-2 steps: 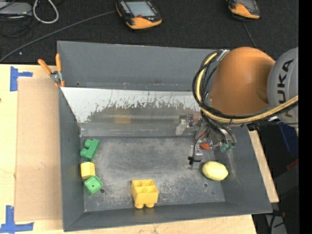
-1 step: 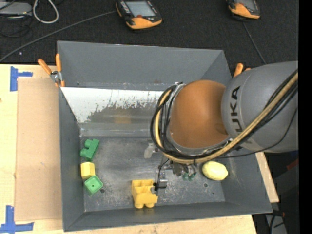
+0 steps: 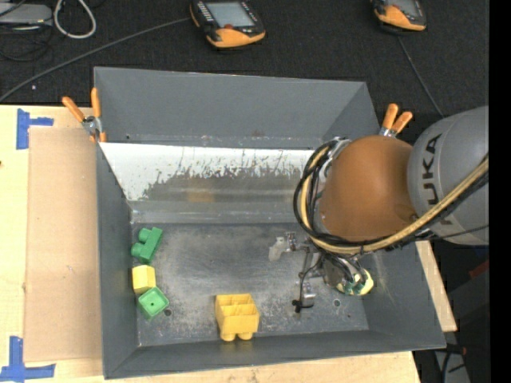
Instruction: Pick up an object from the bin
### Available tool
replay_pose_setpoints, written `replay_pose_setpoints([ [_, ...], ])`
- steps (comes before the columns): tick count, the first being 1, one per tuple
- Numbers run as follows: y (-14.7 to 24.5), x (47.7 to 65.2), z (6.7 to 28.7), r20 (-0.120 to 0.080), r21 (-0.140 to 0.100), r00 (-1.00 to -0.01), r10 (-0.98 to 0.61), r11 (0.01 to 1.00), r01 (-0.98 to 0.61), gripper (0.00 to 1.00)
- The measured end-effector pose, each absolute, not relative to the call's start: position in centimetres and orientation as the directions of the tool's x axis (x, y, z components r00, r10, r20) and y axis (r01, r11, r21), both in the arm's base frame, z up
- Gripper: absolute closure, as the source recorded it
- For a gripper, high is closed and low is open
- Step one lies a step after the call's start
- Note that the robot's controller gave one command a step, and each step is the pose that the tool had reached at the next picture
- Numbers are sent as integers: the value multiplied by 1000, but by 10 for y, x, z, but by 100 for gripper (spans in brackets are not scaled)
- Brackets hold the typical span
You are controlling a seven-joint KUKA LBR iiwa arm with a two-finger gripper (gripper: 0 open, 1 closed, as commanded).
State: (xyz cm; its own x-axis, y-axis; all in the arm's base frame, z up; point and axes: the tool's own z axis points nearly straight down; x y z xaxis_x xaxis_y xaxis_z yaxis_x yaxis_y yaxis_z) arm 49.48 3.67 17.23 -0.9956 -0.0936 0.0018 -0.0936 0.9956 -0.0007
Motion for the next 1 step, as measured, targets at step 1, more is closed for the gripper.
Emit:
replay_pose_setpoints([
  [1, 88, 483, 148, 9, 2, -989, -149, 989, -149, 0],
])
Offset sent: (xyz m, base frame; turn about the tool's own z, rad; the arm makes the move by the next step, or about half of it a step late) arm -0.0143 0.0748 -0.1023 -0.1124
